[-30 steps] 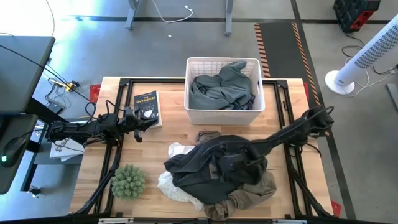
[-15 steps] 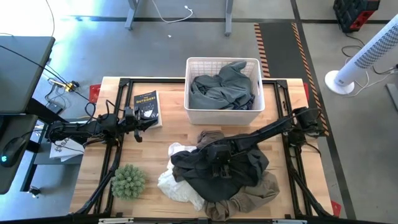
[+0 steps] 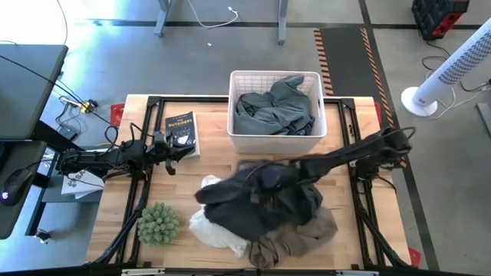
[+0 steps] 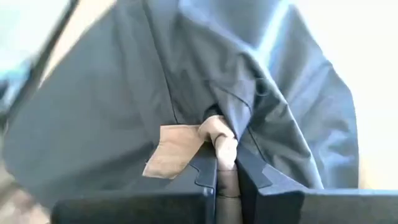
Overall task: Sort clothes
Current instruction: Put the brown and black jacket into the white bin
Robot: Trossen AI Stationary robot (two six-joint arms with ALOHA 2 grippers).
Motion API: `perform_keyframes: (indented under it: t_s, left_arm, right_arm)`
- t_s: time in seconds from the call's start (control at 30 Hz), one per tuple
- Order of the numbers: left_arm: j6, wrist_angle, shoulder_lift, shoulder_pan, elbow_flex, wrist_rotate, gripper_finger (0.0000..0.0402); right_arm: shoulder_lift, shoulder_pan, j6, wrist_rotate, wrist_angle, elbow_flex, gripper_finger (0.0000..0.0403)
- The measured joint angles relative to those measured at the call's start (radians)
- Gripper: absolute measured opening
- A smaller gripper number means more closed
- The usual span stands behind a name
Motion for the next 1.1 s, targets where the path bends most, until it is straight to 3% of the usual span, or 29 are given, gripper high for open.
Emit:
perform_keyframes:
  t_s: [0.17, 0.33, 0.53, 0.63, 0.83, 0.97, 1.1]
  left_arm:
    - [0.000, -0.001, 0.000, 0.000, 0.000, 0.000, 0.0010]
    - [0.000, -0.001, 0.000, 0.000, 0.000, 0.000, 0.0010]
    - [0.000, 0.000, 0.000, 0.000, 0.001, -0.012, 0.0010]
    - [0.001, -0.001, 0.000, 0.000, 0.001, -0.014, 0.0010]
    - [0.001, -0.001, 0.000, 0.000, 0.001, -0.014, 0.0010]
    - [0.002, -0.001, 0.000, 0.000, 0.001, -0.014, 0.0010]
    - [0.017, -0.006, 0.000, 0.000, 0.001, -0.014, 0.0010]
  right_arm:
    - [-0.137, 0.004, -0.114, 0.199, 0.015, 0.147, 0.0010]
    - [-0.206, 0.012, -0.349, 0.404, 0.162, 0.297, 0.0010]
    - [-0.213, -0.043, -0.648, 0.429, 0.394, 0.468, 0.0011]
    - [-0.213, -0.109, -0.728, 0.378, 0.471, 0.542, 0.0010]
    - [-0.204, -0.322, -0.756, 0.323, 0.556, 0.662, 0.0010]
    - [-0.186, -0.479, -0.711, 0.402, 0.567, 0.688, 0.0010]
    - [-0.158, -0.601, -0.508, 0.432, 0.250, 0.688, 0.0010]
